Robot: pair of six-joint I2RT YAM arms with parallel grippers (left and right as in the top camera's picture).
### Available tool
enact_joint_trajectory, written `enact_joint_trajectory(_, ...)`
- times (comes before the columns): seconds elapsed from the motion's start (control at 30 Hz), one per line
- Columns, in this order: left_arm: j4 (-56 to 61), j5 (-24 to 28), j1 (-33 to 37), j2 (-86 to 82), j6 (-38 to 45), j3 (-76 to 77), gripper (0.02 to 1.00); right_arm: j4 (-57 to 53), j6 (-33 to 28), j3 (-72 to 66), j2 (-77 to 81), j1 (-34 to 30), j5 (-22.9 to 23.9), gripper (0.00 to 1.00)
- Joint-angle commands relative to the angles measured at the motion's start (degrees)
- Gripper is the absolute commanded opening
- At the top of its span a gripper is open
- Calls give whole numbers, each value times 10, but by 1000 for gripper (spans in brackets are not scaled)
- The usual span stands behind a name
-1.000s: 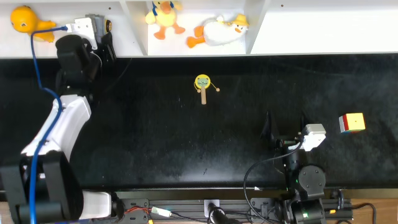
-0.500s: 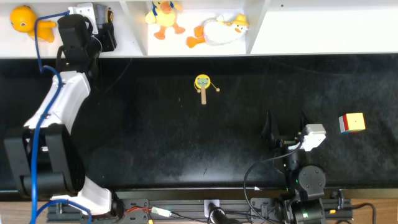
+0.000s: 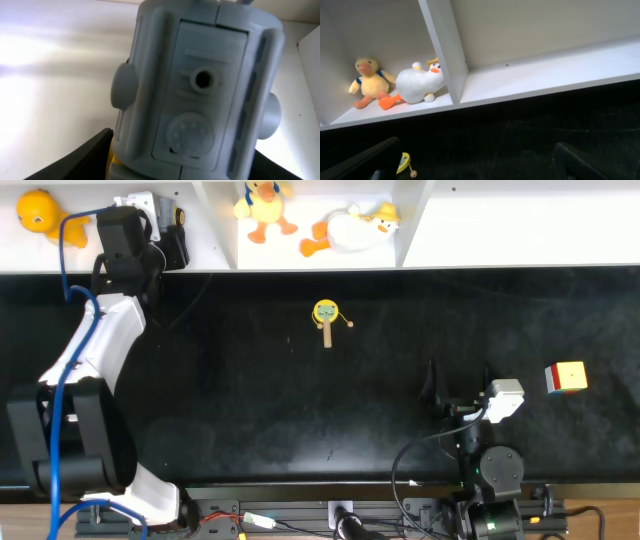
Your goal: Store Toys
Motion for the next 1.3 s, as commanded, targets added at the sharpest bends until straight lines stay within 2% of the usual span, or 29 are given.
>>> enact_joint_trajectory(0.03, 2, -7, -1, 4, -7, 16, 680, 3, -4, -8, -5, 3, 5, 996)
enact_joint_trajectory(0.13, 2, -7, -1, 4, -7, 16, 915, 3, -4, -8, -5, 3, 5, 996)
enact_joint_trajectory(0.23, 2, -7, -1, 4, -7, 17, 1000, 3, -4, -8, -5, 3, 5, 996)
enact_joint_trajectory(0.5, -18, -7, -2, -24, -7, 17, 1000, 3, -4, -8, -5, 3, 5, 996)
enact_joint_trajectory(0.8, -116, -7, -2, -126, -7, 17, 998, 3, -4, -8, -5, 3, 5, 998)
enact_joint_trajectory(1.3, -422, -7, -2, -289, -24, 16, 998, 3, -4, -8, -5, 3, 5, 996)
